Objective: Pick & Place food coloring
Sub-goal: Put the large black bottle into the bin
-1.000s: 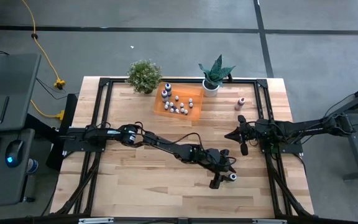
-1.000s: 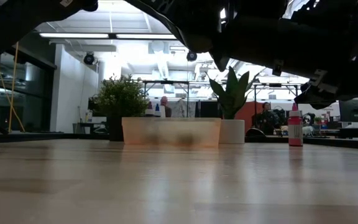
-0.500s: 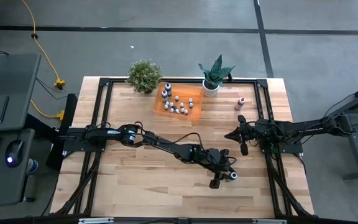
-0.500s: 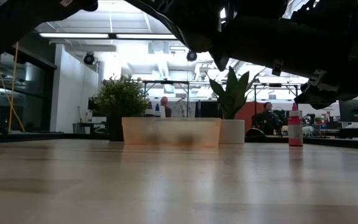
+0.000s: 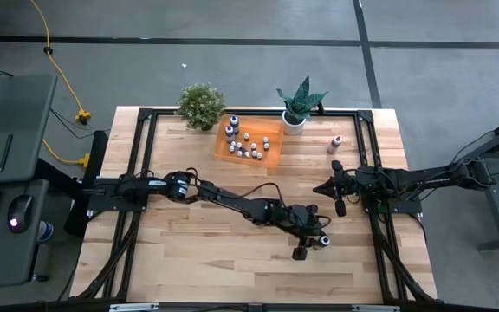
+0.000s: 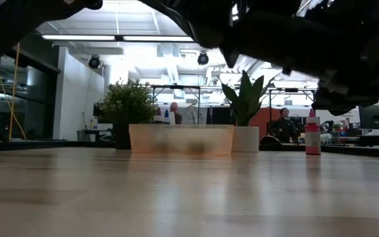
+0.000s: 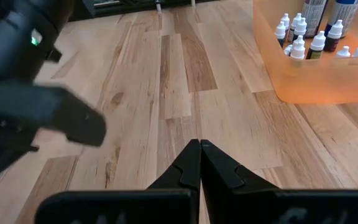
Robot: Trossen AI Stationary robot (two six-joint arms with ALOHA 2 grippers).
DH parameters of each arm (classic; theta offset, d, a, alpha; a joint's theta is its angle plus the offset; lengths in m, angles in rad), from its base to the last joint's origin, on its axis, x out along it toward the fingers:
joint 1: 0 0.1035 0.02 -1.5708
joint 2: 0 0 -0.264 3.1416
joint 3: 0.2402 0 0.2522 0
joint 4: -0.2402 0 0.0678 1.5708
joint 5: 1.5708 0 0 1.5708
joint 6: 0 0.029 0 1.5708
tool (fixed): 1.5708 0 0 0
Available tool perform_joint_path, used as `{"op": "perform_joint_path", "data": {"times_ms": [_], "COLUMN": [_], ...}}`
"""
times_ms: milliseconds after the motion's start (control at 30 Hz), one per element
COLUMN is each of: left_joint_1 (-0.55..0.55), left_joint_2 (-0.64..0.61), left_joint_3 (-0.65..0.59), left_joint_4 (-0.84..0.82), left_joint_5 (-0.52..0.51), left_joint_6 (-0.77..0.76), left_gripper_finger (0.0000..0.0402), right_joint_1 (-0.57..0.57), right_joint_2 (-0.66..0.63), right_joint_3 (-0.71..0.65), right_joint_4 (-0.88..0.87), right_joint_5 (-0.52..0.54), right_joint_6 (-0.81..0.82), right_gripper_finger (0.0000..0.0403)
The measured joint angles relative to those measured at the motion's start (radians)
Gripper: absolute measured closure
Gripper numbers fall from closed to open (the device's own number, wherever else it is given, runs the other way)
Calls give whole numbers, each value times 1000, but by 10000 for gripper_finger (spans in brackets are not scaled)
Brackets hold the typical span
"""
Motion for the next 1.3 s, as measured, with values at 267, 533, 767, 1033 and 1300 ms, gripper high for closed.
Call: {"op": "perform_joint_path", "data": {"times_ms": [267,533,767,1033,1300], "left_joint_1": [20,64,112,151,166], "left_joint_2": [-49,-167,-251,-271,-299], "left_joint_3": [2,9,8,8,6], "left_joint_4": [-93,-222,-341,-408,-474], "left_joint_5": [-41,-70,-63,72,59], "left_joint_6": [-102,-267,-475,-635,-588], "left_gripper_finger": [305,305,305,305,305], "right_joint_1": [0,0,0,0,0], "right_joint_2": [0,0,0,0,0], "right_joint_3": [0,0,0,0,0], "right_joint_4": [0,0,1,0,0], "right_joint_5": [0,0,0,0,0], "right_joint_6": [0,0,0,0,0], "right_gripper_finger": [402,402,402,402,402]}}
